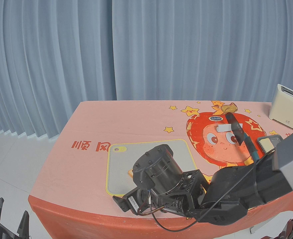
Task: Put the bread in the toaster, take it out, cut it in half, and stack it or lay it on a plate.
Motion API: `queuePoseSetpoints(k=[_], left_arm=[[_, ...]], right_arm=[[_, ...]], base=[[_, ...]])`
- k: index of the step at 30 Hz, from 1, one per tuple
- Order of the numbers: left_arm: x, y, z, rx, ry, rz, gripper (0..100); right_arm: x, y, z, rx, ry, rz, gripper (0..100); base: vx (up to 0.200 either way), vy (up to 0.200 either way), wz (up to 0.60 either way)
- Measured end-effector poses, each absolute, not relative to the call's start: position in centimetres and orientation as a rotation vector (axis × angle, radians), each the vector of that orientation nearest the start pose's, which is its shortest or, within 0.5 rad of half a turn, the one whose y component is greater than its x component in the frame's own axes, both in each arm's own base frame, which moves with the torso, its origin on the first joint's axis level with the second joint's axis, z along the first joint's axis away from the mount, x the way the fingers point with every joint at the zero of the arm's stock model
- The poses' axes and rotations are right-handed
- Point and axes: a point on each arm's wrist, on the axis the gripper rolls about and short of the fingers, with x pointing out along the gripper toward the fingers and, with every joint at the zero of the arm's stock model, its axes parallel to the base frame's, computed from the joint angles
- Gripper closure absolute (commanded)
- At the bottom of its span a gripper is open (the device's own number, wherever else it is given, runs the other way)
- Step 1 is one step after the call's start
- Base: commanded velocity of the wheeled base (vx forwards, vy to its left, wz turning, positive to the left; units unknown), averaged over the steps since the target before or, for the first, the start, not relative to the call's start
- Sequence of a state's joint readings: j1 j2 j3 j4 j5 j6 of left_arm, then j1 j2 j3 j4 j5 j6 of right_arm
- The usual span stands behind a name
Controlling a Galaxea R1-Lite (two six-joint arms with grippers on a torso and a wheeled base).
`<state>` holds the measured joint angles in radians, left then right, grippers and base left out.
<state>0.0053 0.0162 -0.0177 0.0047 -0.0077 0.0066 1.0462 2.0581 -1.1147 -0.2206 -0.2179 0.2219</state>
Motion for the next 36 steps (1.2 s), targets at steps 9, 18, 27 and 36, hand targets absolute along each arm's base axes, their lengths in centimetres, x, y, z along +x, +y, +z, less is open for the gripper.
queuePoseSetpoints(k=[9, 18, 27, 36], left_arm=[[-2.3, 0.0, 8.0, 0.006, 0.003, -0.002, 0], [-2.3, 0.0, 8.0, 0.006, 0.003, -0.002, 0], [-2.3, 0.0, 8.0, 0.006, 0.003, -0.002, 0], [-2.3, 0.0, 8.0, 0.006, 0.003, -0.003, 0]], right_arm=[[19.3, 32.9, 9.5, -0.253, 0.694, 0.717, 100], [19.3, 32.9, 8.9, -0.261, 0.707, 0.706, 100], [19.4, 32.4, 10.1, -0.24, 0.689, 0.71, 100], [19.5, 30.6, 14.2, -0.166, 0.604, 0.704, 100]], base=[[0.0, 0.0, 0.0], [0.0, 0.0, 0.0], [0.0, 0.0, 0.0], [0.0, 0.0, 0.0]])
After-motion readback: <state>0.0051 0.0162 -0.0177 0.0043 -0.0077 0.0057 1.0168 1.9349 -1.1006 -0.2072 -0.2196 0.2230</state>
